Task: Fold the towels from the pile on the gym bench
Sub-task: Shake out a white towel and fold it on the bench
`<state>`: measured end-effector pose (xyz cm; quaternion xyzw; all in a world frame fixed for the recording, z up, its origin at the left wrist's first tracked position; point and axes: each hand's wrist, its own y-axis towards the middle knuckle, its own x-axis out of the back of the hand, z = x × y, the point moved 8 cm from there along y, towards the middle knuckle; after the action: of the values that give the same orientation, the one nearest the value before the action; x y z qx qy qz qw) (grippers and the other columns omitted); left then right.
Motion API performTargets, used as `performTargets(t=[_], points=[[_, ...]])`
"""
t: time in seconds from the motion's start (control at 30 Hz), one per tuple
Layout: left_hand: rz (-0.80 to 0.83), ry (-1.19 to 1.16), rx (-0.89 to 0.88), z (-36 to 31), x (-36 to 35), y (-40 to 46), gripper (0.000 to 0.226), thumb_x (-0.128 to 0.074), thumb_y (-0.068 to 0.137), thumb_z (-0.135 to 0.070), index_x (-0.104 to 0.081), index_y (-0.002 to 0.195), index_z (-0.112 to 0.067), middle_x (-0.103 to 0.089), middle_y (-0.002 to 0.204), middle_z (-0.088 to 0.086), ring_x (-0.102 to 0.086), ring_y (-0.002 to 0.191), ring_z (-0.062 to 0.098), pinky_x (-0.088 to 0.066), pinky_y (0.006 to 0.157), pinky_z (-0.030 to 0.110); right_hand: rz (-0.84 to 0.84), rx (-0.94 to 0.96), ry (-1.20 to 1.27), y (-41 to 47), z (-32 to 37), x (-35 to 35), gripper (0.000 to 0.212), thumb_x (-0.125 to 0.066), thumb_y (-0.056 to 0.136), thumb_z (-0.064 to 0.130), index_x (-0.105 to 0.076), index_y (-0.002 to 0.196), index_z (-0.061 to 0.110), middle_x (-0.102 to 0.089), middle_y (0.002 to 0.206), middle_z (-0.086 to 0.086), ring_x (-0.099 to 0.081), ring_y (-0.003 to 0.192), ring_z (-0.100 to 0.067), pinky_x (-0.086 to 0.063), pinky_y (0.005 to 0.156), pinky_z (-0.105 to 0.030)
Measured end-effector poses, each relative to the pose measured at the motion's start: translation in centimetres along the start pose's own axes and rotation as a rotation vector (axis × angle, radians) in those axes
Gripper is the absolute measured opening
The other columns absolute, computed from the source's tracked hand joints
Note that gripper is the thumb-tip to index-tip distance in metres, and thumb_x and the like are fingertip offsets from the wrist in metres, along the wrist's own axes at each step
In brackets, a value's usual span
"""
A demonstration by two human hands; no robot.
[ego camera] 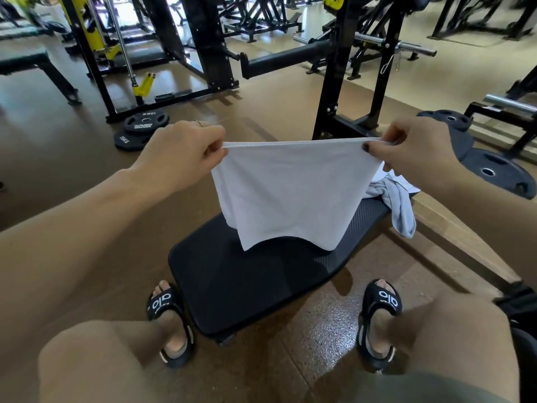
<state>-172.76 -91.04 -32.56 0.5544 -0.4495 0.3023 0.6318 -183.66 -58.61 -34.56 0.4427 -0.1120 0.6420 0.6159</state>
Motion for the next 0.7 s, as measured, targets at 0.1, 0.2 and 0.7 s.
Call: performTargets(t=[0.1,0.2,0.7], points=[[-0.025,-0.113,0.010,-0.4,0.1,0.7,0.020,-0.064,0.095,-0.020,-0.054,0.079,-0.015,-0.055,0.071,-0.001,-0.053,0.069,0.022,-0.049,0.067,0.042,-0.007,-0.033,0.034,0.4,-0.8,0.1,0.026,-0.075,0.089,0.019,-0.061,0.079,-0.001,-0.065,0.063,-0.014,-0.058,0.041,0.001,-0.039,0.038,-0.009],[-0.027,-0.204,0.053,-0.4,-0.2,1.2,0.017,-0.066,0.094,-0.018,-0.058,0.080,-0.013,-0.060,0.076,0.001,-0.056,0.074,0.022,-0.049,0.072,0.039,-0.001,-0.028,0.037,0.8,-1.4,0.6,0.026,-0.076,0.088,0.023,-0.063,0.081,0.002,-0.067,0.063,-0.012,-0.059,0.042,-0.001,-0.040,0.039,-0.009],[-0.031,-0.386,0.253,-0.5,-0.7,1.4,0.013,-0.073,0.090,-0.016,-0.060,0.088,-0.015,-0.071,0.091,-0.002,-0.070,0.085,0.011,-0.059,0.084,0.037,0.189,0.016,-0.137,1.9,-2.2,0.0,0.026,-0.074,0.090,0.022,-0.063,0.073,0.006,-0.068,0.064,-0.010,-0.061,0.053,-0.012,-0.045,0.047,-0.018]])
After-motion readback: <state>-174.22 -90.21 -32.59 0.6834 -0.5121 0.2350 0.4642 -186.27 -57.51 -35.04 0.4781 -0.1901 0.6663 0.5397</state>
